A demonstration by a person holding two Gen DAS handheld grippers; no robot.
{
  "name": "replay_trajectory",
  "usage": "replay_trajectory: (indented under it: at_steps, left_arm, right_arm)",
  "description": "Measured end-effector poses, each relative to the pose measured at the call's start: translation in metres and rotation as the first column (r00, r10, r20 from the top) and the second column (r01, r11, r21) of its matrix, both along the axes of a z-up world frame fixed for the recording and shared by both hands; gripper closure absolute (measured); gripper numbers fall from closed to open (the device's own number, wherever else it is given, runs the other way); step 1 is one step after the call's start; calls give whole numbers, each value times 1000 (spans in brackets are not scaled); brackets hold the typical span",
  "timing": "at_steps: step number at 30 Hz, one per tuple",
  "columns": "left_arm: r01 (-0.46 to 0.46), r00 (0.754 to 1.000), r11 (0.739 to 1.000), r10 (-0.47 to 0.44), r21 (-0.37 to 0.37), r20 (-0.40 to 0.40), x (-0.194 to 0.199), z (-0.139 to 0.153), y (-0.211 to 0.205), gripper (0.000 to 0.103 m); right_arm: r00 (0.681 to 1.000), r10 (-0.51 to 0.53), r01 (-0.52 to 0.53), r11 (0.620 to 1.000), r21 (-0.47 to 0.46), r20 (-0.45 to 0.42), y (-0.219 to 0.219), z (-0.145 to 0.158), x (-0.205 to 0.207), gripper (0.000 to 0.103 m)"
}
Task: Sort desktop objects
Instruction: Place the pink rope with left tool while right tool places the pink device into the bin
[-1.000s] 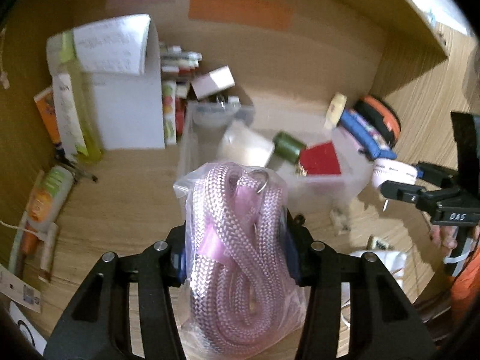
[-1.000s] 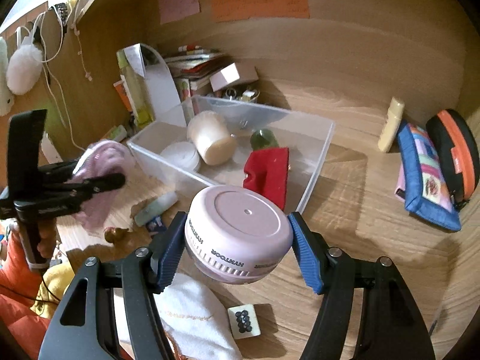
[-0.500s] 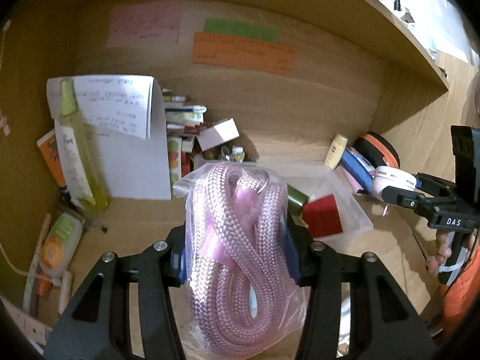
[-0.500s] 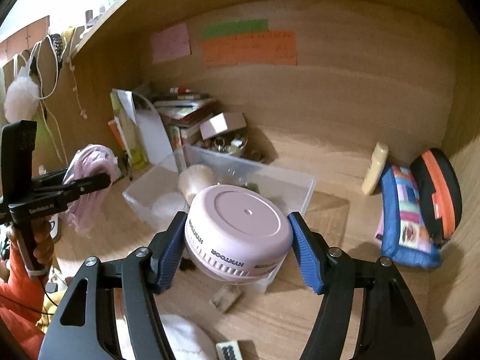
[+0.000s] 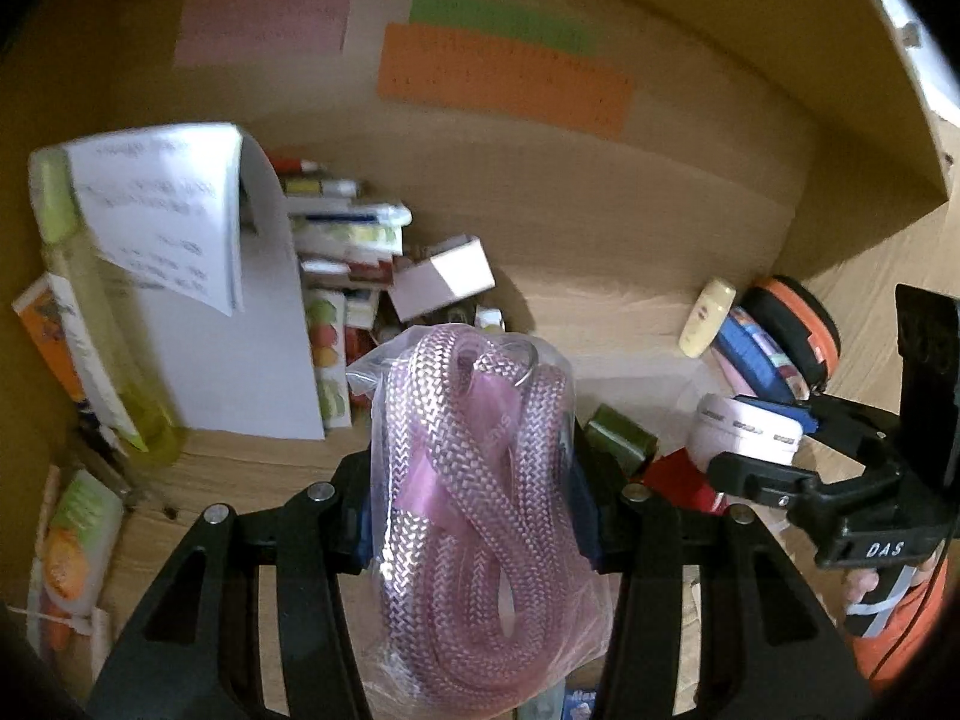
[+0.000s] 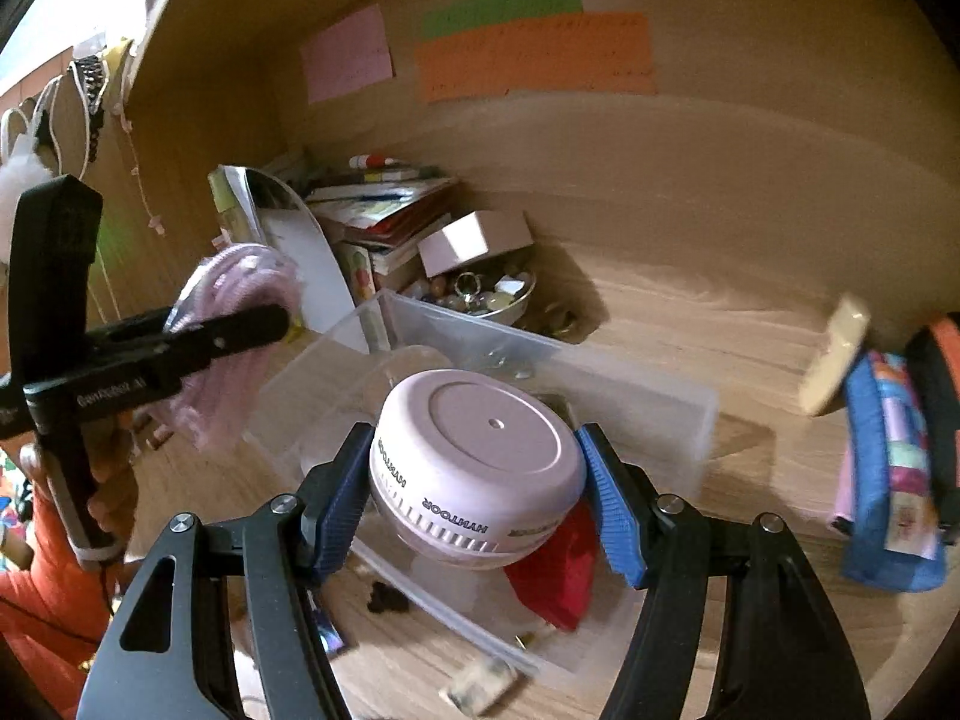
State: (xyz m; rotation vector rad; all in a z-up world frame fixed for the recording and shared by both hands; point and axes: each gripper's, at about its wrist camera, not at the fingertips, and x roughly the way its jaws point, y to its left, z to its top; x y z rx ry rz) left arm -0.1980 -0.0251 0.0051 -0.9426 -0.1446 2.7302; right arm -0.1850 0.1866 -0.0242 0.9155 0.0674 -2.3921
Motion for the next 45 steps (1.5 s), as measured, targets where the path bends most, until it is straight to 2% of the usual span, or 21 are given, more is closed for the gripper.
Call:
replay_trajectory:
  at_steps: [5, 10, 15, 24, 27, 29, 31, 34, 40, 45]
  left_arm:
    - [7, 1000, 1000, -7, -16, 16, -8, -14, 7, 54]
    - [9, 998, 999, -7, -33, 63, -17, -31, 14, 53]
    - [5, 999, 998, -2, -67, 44, -15, -32, 19, 53]
    - [10, 1000, 990, -9, -144, 6, -2, -28, 29, 41]
    - [4, 1000, 988, -6, -155, -9, 4, -23, 30, 37]
    - [-2, 1000, 989, -1, -151, -20, 8, -20, 30, 29]
    - [-5, 1000, 991, 1, -137, -30, 13, -16, 28, 27]
    - [-9, 999, 990, 3, -140, -46, 22, -10, 28, 25]
    - [-24, 995, 988, 9, -151, -96, 44, 5, 31, 10]
    - [-29, 991, 986, 6, -164, -134, 65, 16, 32, 6]
  right_arm:
    - [999, 24, -23, 1000, -20, 38, -7, -15, -11, 40]
    - [998, 29, -29, 1000, 10, 56, -13, -28, -15, 40]
    - [997, 36, -39, 998, 42, 75, -19, -38, -18, 40]
    - [994, 37, -47, 995, 89, 105, -32, -50, -21, 40]
    - [991, 25, -36, 996, 81, 133, -32, -52, -24, 40]
    - [988, 24, -34, 998, 61, 153, -30, -50, -24, 39]
    - [983, 46, -51, 998, 22, 178, -26, -47, -22, 33]
    - [987, 40, -44, 999, 16, 157, -21, -40, -12, 31]
    - [996, -27, 22, 998, 59, 84, -6, -22, 12, 27]
    - [996, -90, 88, 989, 119, 16, 8, -10, 32, 27]
